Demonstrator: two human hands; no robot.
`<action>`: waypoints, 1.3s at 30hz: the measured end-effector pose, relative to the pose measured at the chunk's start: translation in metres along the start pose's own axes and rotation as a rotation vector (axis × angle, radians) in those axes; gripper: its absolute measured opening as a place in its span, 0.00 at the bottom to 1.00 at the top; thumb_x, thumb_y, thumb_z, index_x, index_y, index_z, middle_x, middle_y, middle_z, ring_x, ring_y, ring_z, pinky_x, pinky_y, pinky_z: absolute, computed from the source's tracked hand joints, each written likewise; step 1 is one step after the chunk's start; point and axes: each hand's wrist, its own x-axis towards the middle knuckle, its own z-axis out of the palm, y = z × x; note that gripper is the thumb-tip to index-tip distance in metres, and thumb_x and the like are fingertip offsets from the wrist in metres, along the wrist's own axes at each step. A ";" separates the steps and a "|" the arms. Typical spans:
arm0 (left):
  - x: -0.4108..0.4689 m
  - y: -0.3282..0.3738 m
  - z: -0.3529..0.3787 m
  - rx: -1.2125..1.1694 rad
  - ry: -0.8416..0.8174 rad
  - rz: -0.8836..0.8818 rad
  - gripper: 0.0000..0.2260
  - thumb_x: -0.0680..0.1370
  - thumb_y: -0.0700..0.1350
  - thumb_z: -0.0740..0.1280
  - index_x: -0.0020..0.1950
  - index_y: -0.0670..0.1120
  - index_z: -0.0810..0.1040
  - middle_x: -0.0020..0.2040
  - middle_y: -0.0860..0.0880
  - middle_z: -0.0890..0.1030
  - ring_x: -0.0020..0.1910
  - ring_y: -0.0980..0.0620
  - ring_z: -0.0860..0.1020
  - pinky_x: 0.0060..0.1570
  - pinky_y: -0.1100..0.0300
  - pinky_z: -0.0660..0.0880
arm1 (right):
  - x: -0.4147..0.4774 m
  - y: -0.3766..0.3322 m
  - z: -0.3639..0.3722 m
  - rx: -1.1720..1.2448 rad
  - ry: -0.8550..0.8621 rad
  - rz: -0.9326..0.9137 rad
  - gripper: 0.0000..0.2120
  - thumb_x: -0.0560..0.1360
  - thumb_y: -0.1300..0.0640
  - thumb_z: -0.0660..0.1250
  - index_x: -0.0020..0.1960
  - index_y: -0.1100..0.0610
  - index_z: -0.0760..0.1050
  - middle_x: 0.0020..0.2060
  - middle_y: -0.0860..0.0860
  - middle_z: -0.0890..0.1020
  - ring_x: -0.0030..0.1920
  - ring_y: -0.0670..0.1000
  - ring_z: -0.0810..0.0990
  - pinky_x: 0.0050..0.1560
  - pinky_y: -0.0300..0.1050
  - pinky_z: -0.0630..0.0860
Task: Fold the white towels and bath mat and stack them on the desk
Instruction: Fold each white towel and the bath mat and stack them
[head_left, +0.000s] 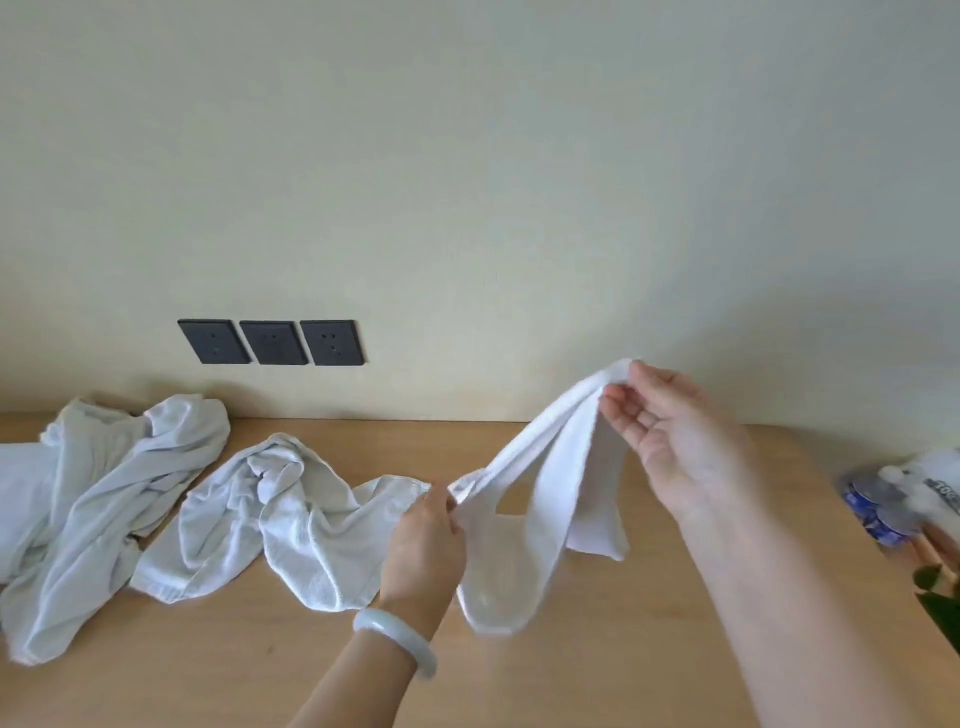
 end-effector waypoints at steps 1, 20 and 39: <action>0.002 -0.010 -0.004 0.043 -0.039 -0.069 0.09 0.75 0.36 0.61 0.38 0.48 0.67 0.34 0.52 0.72 0.39 0.47 0.71 0.38 0.58 0.65 | 0.004 -0.008 -0.004 0.021 0.005 -0.022 0.14 0.76 0.65 0.65 0.32 0.58 0.78 0.28 0.53 0.81 0.30 0.48 0.81 0.35 0.40 0.80; 0.073 0.063 -0.174 -0.721 -0.390 -0.197 0.09 0.73 0.26 0.63 0.44 0.37 0.79 0.38 0.42 0.78 0.33 0.51 0.79 0.32 0.64 0.79 | 0.039 -0.068 -0.058 -0.552 0.216 -0.145 0.05 0.75 0.67 0.67 0.42 0.62 0.78 0.21 0.50 0.78 0.20 0.42 0.75 0.23 0.33 0.73; 0.145 0.043 -0.152 -0.501 -0.218 -0.252 0.06 0.73 0.26 0.68 0.44 0.35 0.81 0.43 0.38 0.80 0.35 0.46 0.81 0.29 0.64 0.79 | 0.083 -0.041 -0.071 -0.505 0.125 0.101 0.04 0.75 0.69 0.66 0.41 0.66 0.74 0.23 0.55 0.80 0.23 0.48 0.80 0.27 0.39 0.79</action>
